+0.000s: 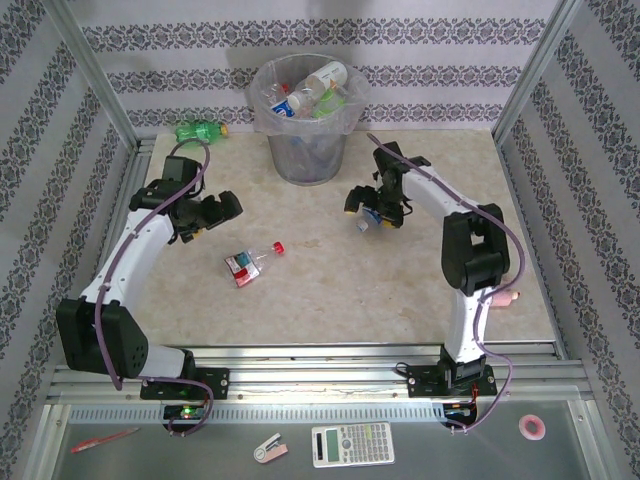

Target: Throw the plastic bottles in the bin

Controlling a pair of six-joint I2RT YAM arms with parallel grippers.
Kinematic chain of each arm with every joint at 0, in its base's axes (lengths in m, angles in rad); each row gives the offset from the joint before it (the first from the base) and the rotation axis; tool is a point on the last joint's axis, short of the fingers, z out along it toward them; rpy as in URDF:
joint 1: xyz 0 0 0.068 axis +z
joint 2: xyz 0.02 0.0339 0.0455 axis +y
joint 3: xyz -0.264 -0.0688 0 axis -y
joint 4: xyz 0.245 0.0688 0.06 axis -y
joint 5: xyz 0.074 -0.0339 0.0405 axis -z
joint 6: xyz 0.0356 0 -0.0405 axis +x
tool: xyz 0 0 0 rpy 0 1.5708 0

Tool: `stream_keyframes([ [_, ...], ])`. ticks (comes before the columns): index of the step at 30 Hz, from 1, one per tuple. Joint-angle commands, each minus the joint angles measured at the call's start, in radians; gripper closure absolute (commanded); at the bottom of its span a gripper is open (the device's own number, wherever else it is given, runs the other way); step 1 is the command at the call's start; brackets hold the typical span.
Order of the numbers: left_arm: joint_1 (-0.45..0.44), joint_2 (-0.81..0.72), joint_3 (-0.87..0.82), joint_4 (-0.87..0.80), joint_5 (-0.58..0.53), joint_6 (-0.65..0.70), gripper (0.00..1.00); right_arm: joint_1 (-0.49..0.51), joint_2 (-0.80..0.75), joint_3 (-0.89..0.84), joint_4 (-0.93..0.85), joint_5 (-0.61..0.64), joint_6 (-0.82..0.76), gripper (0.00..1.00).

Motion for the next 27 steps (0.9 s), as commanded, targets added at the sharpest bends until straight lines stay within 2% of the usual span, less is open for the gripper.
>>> stream_keyframes([
  [1,-0.003,-0.001,0.085,0.032,-0.016,0.049,0.00,-0.019,0.059,0.078,-0.089,0.182,0.004,0.02],
  [5,0.012,-0.026,0.154,0.029,-0.027,0.034,0.00,-0.037,0.132,0.111,-0.075,0.183,0.013,0.03],
  [11,0.050,-0.017,0.266,-0.016,-0.119,0.003,0.00,-0.046,0.253,0.238,-0.081,0.182,0.046,0.05],
  [18,0.091,0.022,0.305,0.001,-0.074,0.007,0.00,-0.062,0.314,0.291,-0.074,0.181,0.086,0.08],
  [22,0.091,0.040,0.328,0.005,-0.068,0.039,0.00,-0.068,0.279,0.310,-0.090,0.129,0.102,0.05],
  [27,0.091,0.045,0.319,0.030,-0.054,0.069,0.00,-0.069,0.105,0.110,0.022,0.023,0.214,0.02],
])
